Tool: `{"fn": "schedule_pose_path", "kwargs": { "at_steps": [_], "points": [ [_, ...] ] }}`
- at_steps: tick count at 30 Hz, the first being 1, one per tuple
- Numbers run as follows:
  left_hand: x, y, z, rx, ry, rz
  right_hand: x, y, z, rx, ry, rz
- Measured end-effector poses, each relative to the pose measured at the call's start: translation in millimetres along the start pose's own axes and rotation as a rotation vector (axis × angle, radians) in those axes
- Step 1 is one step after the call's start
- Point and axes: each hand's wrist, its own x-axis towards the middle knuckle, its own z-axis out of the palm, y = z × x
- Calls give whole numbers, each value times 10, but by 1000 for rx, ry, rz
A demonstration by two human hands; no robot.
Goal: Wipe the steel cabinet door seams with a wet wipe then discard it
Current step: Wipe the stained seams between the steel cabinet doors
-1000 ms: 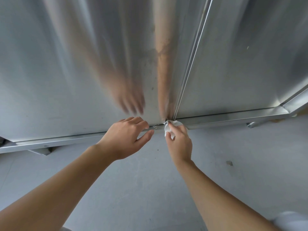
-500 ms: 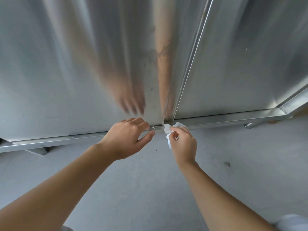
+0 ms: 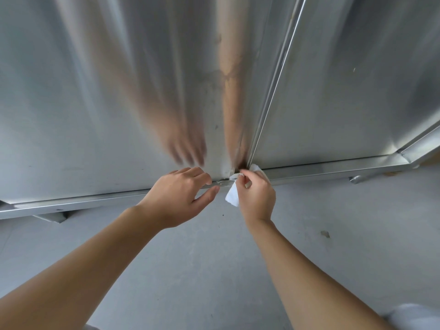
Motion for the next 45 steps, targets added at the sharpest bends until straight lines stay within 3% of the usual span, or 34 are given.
{"fn": "schedule_pose_path", "kwargs": {
  "at_steps": [5,15,20,29,34,45],
  "points": [
    [-15,-24,-9,4,0,-14,-65,102,66,0,-81,27],
    [-6,20,-13,-2,-11,-12,-7,128,50,141,-66,-11],
    [7,18,-3,-1,-7,-13,-119,195,74,51,-116,-164],
    [20,26,-6,-1,-15,-10,37,156,19,71,-78,-41],
    [15,-10,0,-6,-12,-15,7,170,78,28,-17,-119],
    [22,-41,28,-18,5,1,-109,305,32,-74,-107,-184]
  ]
}}
